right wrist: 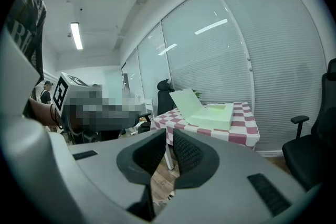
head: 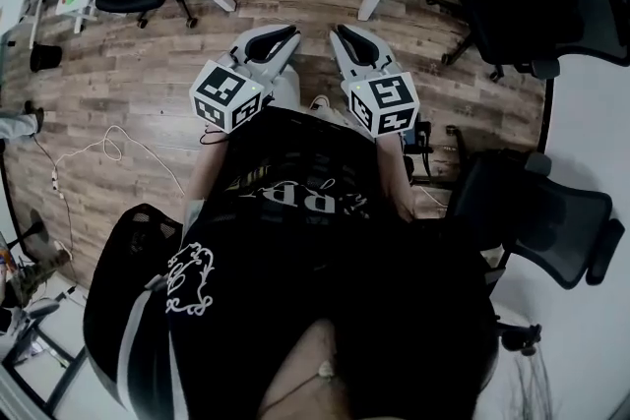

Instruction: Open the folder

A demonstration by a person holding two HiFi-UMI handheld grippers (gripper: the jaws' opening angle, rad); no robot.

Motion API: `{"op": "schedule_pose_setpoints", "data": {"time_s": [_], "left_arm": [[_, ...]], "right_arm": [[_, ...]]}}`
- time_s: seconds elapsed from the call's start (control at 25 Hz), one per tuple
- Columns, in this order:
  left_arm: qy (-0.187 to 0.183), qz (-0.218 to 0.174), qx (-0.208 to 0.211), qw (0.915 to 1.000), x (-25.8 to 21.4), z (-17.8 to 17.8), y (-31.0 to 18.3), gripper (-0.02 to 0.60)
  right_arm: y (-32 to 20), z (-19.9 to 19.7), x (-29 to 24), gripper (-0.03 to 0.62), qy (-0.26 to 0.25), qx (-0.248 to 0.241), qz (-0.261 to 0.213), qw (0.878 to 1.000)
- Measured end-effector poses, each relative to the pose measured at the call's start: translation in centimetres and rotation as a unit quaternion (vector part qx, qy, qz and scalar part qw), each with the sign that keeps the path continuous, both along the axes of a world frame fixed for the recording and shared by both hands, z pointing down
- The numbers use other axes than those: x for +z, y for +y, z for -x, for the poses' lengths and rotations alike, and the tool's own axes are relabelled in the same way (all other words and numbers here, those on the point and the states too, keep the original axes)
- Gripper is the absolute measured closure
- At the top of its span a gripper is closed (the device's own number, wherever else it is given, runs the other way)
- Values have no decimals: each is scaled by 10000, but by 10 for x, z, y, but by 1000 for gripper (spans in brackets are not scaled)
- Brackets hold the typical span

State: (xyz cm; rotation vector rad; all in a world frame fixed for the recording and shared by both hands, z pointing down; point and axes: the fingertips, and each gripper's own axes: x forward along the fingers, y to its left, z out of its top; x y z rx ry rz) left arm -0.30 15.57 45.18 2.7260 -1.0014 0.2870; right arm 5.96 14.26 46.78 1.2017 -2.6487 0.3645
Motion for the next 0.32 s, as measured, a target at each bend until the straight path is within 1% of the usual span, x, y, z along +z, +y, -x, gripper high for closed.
{"op": "schedule_pose_setpoints", "data": {"time_s": [0.32], "left_arm": [[-29,100,35,9999,9,3,-14,535]], "right_arm": [[-14,-1,7,549,29,99,68,9999]]}}
